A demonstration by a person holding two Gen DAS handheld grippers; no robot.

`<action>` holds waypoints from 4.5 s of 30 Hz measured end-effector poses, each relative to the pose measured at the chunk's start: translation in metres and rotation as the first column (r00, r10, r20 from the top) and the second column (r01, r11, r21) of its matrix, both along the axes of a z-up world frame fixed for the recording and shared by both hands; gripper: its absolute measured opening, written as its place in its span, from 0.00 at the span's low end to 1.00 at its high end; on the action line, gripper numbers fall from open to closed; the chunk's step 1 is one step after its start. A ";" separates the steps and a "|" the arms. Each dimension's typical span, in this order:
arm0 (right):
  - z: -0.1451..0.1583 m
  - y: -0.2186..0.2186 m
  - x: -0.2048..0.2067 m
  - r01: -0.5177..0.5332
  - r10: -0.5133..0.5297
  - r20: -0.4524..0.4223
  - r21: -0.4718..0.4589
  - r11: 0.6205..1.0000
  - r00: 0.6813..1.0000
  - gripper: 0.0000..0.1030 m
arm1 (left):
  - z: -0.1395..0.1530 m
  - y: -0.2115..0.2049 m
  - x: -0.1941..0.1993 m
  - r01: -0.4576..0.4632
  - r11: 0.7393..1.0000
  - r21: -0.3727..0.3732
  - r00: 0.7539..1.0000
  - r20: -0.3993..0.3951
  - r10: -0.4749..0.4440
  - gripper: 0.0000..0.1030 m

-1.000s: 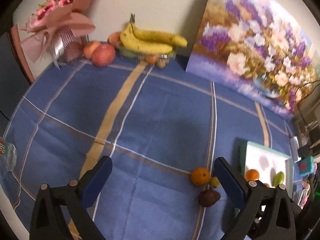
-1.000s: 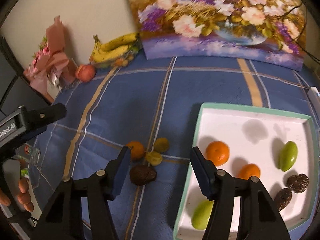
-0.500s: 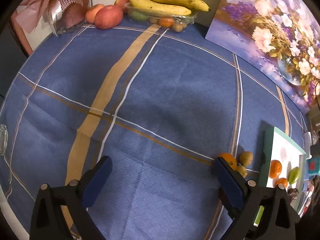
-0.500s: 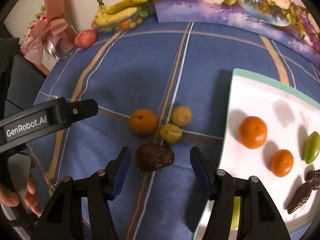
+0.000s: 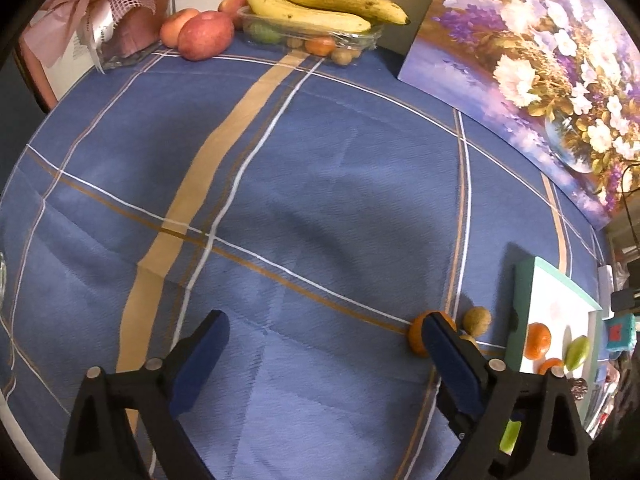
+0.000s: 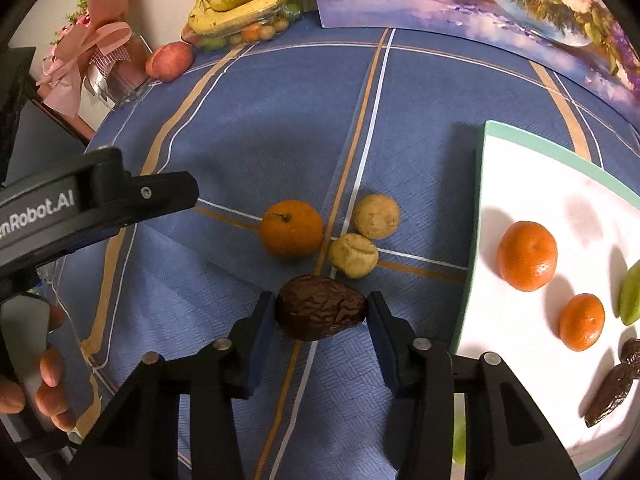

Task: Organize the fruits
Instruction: 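Grasp another brown date with the right gripper while the left gripper grasps a tangerine, then carry the tangerine with the left gripper while the right gripper carries the date to the tray, then open the left gripper to drop the tangerine while the right gripper releases the date in the tray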

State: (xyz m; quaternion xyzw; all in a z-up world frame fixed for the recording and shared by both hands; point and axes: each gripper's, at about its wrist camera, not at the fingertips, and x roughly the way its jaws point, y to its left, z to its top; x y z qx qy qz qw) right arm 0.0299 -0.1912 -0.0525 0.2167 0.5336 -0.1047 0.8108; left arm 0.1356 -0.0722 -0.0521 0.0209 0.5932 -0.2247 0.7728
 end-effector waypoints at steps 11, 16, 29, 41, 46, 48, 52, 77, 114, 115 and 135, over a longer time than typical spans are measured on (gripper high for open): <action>0.038 -0.032 -0.032 0.097 -0.096 0.073 -0.018 0.995 0.993 0.47 | 0.004 -0.033 -0.014 0.101 0.992 -0.073 0.994 -0.038 -0.104 0.74; 0.049 -0.048 -0.044 0.143 -0.142 0.096 -0.009 0.990 0.985 0.47 | 0.003 -0.048 -0.020 0.136 0.987 -0.085 0.989 -0.046 -0.140 0.63; 0.060 -0.060 -0.061 0.177 -0.176 0.129 0.008 0.984 0.976 0.46 | -0.012 -0.073 -0.029 0.176 0.984 -0.021 0.983 -0.045 -0.176 0.46; 0.063 -0.063 -0.065 0.195 -0.196 0.133 0.019 0.981 0.971 0.46 | -0.014 -0.075 -0.029 0.169 0.986 0.001 0.985 -0.029 -0.169 0.36; 0.064 -0.065 -0.066 0.201 -0.203 0.139 0.023 0.979 0.969 0.46 | 0.006 -0.073 -0.032 0.164 0.986 -0.035 0.986 0.002 -0.164 0.36; 0.065 -0.068 -0.068 0.211 -0.213 0.142 0.027 0.977 0.967 0.46 | 0.017 -0.074 -0.034 0.170 0.984 -0.052 0.985 0.024 -0.168 0.36; 0.066 -0.075 -0.076 0.245 -0.246 0.137 0.021 0.969 0.960 0.46 | 0.036 -0.076 -0.039 0.183 0.979 -0.093 0.983 0.049 -0.179 0.36; 0.063 -0.157 -0.156 0.477 -0.474 0.050 -0.113 0.872 0.879 0.47 | 0.059 -0.146 -0.114 0.399 0.912 -0.092 0.916 0.091 -0.391 0.36; 0.002 -0.156 -0.145 0.402 -0.412 -0.151 -0.094 0.911 0.899 0.47 | 0.002 -0.176 -0.144 0.486 0.870 0.086 0.873 -0.015 -0.487 0.37; 0.003 -0.155 -0.145 0.400 -0.410 -0.149 -0.095 0.912 0.900 0.47 | 0.001 -0.178 -0.144 0.488 0.869 0.087 0.873 -0.016 -0.488 0.38; 0.055 -0.151 -0.150 0.408 -0.417 -0.030 -0.154 0.900 0.908 0.47 | 0.059 -0.154 -0.121 0.432 0.902 -0.002 0.898 0.096 -0.430 0.38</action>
